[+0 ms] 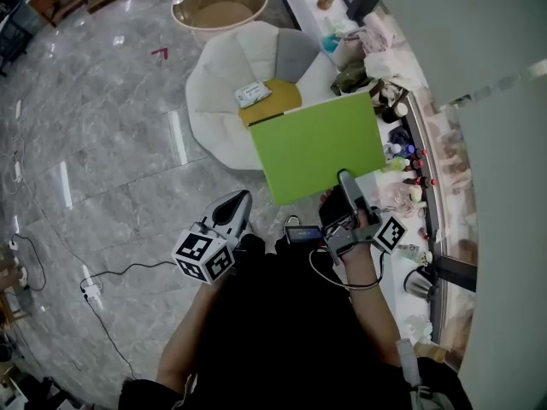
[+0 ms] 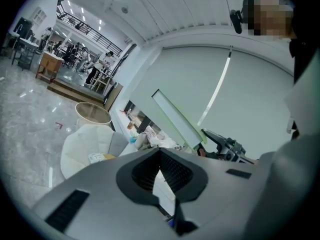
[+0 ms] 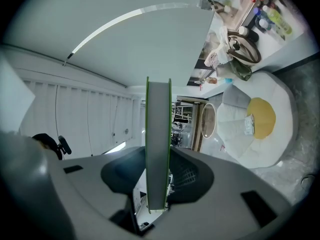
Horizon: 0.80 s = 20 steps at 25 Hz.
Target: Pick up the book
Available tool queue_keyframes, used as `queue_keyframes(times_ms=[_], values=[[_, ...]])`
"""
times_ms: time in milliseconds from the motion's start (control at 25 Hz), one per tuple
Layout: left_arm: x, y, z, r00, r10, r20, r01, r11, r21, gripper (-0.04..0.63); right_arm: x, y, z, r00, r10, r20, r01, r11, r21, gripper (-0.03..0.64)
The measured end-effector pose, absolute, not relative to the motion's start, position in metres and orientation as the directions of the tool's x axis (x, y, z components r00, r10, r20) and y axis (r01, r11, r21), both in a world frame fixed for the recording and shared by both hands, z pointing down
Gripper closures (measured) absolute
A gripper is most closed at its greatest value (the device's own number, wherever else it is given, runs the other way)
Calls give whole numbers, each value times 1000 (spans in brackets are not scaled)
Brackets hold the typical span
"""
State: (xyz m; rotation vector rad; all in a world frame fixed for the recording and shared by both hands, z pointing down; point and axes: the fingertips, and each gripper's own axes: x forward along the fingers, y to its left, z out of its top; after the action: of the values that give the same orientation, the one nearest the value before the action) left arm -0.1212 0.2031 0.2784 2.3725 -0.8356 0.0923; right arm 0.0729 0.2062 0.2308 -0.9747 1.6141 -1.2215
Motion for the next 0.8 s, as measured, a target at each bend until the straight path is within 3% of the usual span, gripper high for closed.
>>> queue_keyframes(times_ms=[800], values=[[-99, 212, 272, 793, -548, 265, -598, -619, 509, 581, 88, 213, 242, -339, -927, -159, -86, 199, -976, 459]])
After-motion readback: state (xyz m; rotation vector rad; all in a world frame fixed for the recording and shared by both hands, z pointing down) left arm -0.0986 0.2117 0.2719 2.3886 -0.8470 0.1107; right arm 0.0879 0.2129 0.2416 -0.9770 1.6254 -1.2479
